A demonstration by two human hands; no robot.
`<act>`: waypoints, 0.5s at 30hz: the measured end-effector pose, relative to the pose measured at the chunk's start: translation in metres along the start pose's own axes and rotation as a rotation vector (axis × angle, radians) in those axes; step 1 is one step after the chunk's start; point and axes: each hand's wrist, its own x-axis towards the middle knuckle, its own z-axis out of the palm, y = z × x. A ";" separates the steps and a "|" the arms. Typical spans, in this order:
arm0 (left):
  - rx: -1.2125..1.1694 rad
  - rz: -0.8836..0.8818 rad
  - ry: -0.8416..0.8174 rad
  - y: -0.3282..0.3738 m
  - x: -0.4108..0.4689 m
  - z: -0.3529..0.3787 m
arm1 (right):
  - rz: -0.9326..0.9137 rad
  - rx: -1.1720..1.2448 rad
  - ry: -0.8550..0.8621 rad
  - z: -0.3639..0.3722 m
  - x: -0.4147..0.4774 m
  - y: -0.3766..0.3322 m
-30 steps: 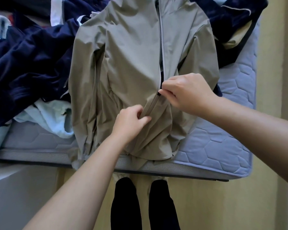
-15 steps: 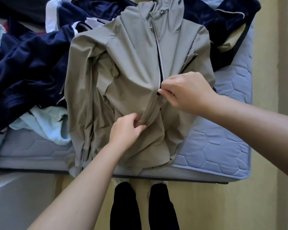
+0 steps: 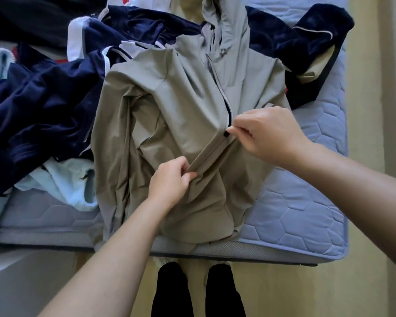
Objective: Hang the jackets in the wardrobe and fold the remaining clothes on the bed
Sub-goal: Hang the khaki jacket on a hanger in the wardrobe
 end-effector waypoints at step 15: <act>-0.027 0.309 0.101 0.058 0.024 -0.013 | -0.009 0.006 -0.022 0.003 -0.001 0.005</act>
